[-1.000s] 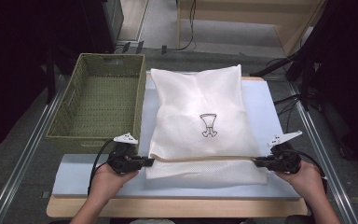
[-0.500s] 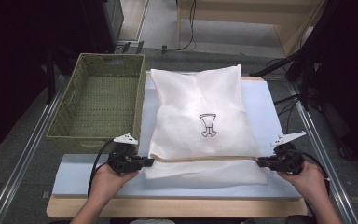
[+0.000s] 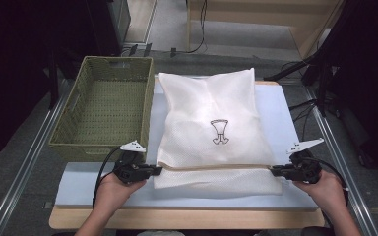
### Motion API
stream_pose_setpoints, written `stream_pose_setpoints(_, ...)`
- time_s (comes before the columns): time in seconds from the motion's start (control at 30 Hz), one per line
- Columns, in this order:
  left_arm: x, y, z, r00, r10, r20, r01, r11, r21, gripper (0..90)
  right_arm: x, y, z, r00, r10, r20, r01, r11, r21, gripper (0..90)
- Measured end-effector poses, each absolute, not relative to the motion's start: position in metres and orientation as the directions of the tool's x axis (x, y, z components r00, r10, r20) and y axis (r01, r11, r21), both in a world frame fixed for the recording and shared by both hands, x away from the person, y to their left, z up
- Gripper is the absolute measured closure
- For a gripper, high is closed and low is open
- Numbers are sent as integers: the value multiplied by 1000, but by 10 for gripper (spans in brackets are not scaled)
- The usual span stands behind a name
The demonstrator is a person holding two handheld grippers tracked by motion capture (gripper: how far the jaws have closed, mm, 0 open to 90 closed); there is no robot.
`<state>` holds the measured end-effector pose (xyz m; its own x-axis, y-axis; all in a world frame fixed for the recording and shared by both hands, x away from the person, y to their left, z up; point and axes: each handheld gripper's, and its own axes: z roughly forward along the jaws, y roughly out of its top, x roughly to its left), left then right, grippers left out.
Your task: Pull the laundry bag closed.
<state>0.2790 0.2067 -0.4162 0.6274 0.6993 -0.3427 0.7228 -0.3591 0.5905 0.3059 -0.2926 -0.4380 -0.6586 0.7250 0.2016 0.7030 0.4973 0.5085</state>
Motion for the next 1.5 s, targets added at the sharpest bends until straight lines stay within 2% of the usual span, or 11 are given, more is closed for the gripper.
stream_pose_setpoints(0.17,279,208,-418,620,701,-353,729,-347,590,850,306,-286,-437,-683,711,167,678,532,507,821)
stream_pose_setpoints(0.47,280,209,-421,627,694,-353,724,-351,594,811,305,-283,-438,-707,682,185,659,542,522,793)
stream_pose_setpoints(0.5,280,209,-421,628,693,-353,724,-353,593,806,305,-281,-438,-707,684,178,657,544,521,764)
stream_pose_setpoints(0.73,280,209,-421,635,691,-346,715,-356,601,784,307,-285,-438,-690,703,172,673,536,509,752)
stream_pose_setpoints(0.83,280,211,-420,628,695,-349,718,-344,605,731,308,-290,-436,-662,728,174,690,502,522,647)
stream_pose_setpoints(1.03,276,216,-413,626,705,-333,708,-336,621,655,309,-296,-433,-645,744,173,680,456,575,547)
stream_pose_setpoints(1.23,272,224,-409,621,711,-330,701,-317,639,565,309,-295,-430,-654,740,160,648,438,622,476)
stream_pose_setpoints(1.5,266,234,-409,609,733,-303,700,-316,641,455,312,-292,-427,-663,733,152,614,415,671,434)
